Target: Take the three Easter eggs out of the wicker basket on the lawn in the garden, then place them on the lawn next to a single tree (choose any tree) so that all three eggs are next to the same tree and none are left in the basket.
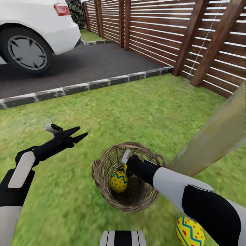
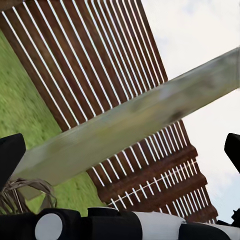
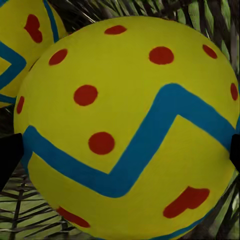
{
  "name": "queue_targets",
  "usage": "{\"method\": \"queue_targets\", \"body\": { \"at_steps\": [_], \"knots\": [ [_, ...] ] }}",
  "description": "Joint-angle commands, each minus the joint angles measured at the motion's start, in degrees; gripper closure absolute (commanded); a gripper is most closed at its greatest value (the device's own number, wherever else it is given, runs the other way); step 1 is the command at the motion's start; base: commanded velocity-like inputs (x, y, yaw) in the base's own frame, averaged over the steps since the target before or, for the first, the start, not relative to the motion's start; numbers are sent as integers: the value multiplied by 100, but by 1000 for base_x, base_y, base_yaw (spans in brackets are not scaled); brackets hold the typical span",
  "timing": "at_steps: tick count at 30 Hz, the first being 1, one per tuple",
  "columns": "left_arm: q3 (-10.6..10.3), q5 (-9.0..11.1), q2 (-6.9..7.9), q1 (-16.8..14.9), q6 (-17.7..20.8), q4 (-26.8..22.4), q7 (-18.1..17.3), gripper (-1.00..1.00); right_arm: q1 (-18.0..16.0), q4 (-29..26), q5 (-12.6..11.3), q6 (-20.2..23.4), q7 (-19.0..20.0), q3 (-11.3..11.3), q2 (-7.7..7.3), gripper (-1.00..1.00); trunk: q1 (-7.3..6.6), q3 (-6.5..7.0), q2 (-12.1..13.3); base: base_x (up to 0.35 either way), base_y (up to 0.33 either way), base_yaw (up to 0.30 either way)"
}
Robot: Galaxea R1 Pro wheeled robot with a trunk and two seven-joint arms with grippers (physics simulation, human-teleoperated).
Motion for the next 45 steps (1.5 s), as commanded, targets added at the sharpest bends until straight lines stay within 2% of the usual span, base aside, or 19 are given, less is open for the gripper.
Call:
{"method": "queue_targets", "body": {
  "at_steps": [1,10,17,25,33,38,45],
  "knots": [
    [3,-13,1,-1,19,1,-20,-100,-10,-4,-19,18,-17,46,-2,100,-3,19,0,0,0,0],
    [3,-21,1,-9,19,9,-19,-100,-10,-4,-18,18,-12,63,6,100,-26,218,12,-265,0,0],
    [3,-21,1,-9,19,10,-19,-100,-10,-4,-14,18,-11,62,6,100,-44,373,21,-45,0,0],
    [3,-21,1,-9,19,7,-19,-100,-10,-4,-15,18,-10,59,7,100,-65,550,32,-303,0,0],
    [3,-21,1,-9,19,10,-19,-100,-10,-12,-19,10,-24,38,1,100,-86,728,43,-21,0,0],
    [3,-21,1,-9,19,10,-19,-100,-10,-444,-53,26,-20,22,-17,100,-99,838,49,0,0,0],
    [3,-21,2,-9,19,10,-19,-100,-10,-522,-79,37,-19,11,-27,100,-117,993,59,0,0,0]
  ]
}}
